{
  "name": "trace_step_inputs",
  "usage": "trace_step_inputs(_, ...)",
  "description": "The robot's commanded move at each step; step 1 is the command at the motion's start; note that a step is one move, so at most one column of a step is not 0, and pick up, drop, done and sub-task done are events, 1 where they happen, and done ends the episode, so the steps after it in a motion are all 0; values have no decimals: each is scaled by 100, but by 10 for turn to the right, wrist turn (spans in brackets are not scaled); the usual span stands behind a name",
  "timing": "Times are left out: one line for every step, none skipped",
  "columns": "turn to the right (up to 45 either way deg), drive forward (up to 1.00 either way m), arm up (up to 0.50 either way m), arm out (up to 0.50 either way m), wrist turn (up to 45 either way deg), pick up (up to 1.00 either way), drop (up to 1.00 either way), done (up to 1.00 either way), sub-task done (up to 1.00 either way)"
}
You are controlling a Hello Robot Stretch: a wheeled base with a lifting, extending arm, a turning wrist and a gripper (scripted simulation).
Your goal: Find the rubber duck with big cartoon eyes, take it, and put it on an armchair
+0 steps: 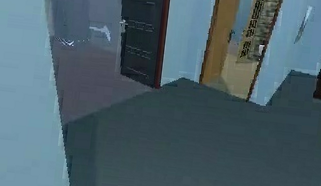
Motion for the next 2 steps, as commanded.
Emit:
trace_step_inputs(450, 0, 0, 0, 0, 0, 0, 0, 0)
trace_step_inputs(450, 0, 0, 0, 0, 0, 0, 0, 0)
